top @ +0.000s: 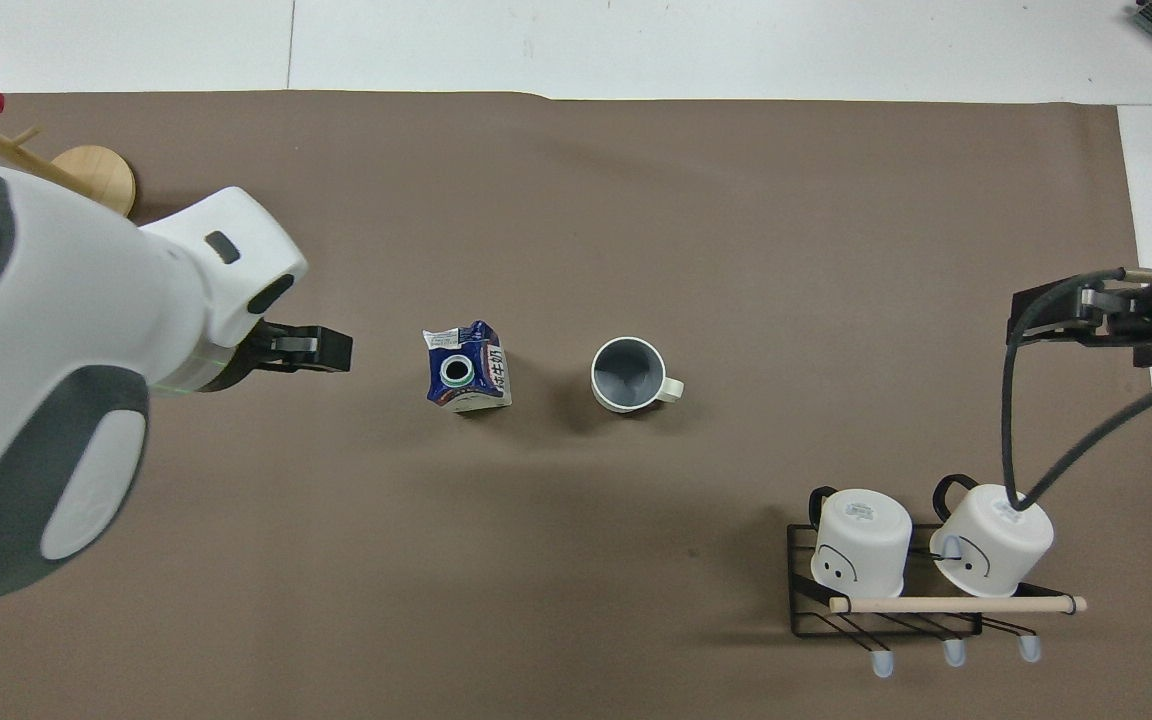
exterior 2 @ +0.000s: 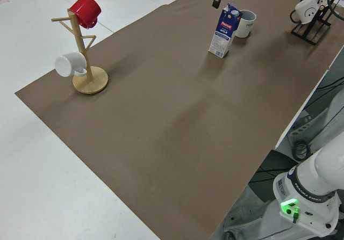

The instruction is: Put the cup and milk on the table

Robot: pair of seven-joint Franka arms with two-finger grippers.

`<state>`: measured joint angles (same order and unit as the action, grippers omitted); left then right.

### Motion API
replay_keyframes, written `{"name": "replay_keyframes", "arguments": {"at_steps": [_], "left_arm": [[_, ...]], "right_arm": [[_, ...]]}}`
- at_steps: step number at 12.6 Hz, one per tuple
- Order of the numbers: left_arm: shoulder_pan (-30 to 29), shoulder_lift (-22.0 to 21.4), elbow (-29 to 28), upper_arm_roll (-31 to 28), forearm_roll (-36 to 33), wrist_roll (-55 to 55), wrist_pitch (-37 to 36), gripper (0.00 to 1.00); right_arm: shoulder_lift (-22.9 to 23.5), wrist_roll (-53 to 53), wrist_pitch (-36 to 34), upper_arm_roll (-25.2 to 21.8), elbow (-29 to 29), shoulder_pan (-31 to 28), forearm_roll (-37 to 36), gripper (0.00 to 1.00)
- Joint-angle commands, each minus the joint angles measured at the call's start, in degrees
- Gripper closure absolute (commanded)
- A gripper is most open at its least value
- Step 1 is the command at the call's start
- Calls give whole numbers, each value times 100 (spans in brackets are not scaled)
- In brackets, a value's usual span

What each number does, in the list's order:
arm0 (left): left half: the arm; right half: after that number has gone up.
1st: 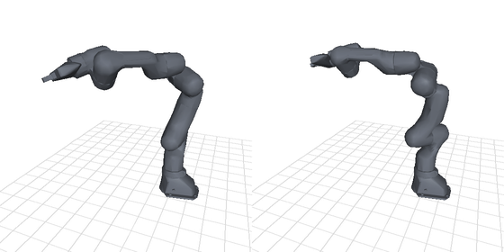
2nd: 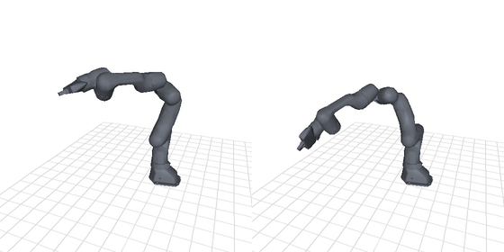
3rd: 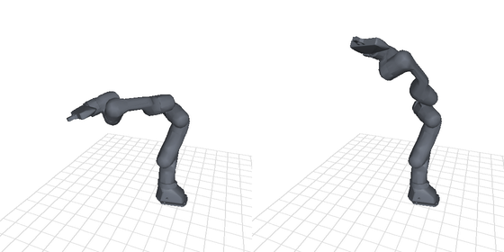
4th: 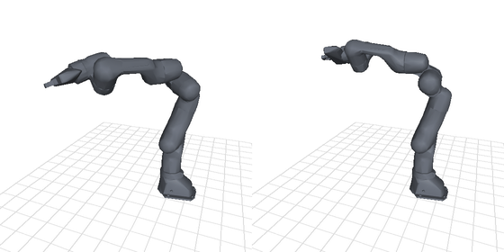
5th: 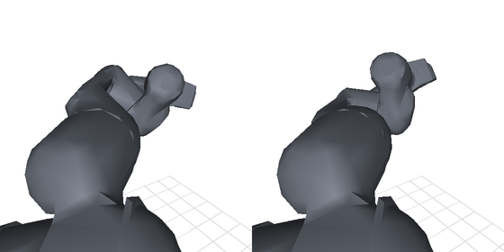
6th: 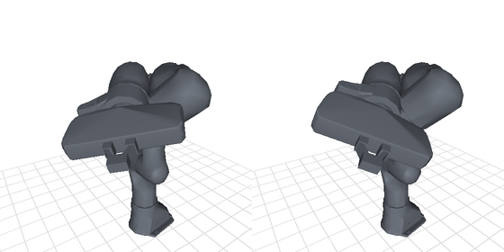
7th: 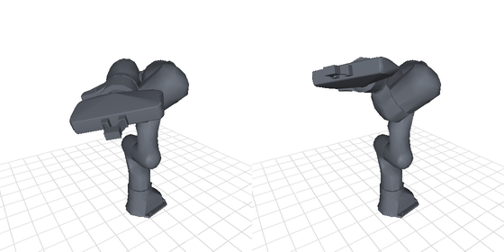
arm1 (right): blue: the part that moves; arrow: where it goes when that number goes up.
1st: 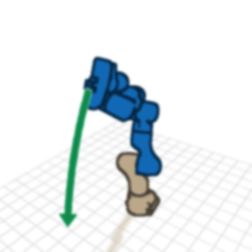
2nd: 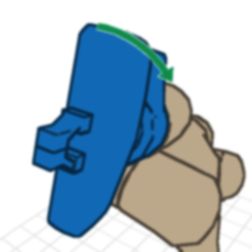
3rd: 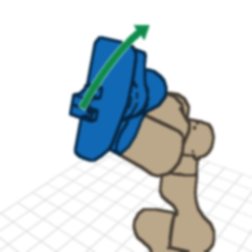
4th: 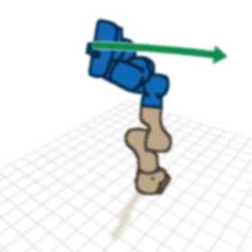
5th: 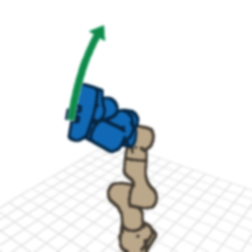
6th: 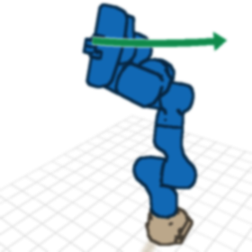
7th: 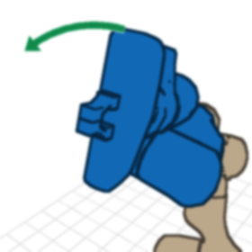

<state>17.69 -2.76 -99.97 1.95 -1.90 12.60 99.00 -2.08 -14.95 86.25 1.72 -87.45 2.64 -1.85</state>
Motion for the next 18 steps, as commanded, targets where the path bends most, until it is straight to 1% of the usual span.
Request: {"name": "replay_keyframes", "arguments": {"at_steps": [1, 2, 4, 8, 11, 12, 18], "left_arm": [[-476, -303, 83, 42, -48, -616, -529, 0], [-617, -374, 83, 25, -48, -758, -670, 0], [-854, -392, 92, 34, -39, -794, -715, 0], [-882, -392, 267, -63, -39, -794, -838, 0], [-899, -383, 540, -142, -39, -803, -970, 0], [-1038, -383, 558, -142, -39, -803, -970, 0], [-1233, -383, 567, -177, -39, -1163, -1049, 0]], "right_arm": [[-12, 176, -12, 12, 0, -71, 105, 0], [-12, 176, -12, 21, 0, -71, 105, 0], [-12, 176, -12, 21, 0, -71, 105, 0], [-12, 176, -12, 21, 0, -71, 105, 0], [-12, 176, -12, 21, -9, -71, 105, 0], [-12, 176, -12, 12, -9, -71, 105, 0], [-12, 185, -12, 12, -9, -71, 105, 0]]}}
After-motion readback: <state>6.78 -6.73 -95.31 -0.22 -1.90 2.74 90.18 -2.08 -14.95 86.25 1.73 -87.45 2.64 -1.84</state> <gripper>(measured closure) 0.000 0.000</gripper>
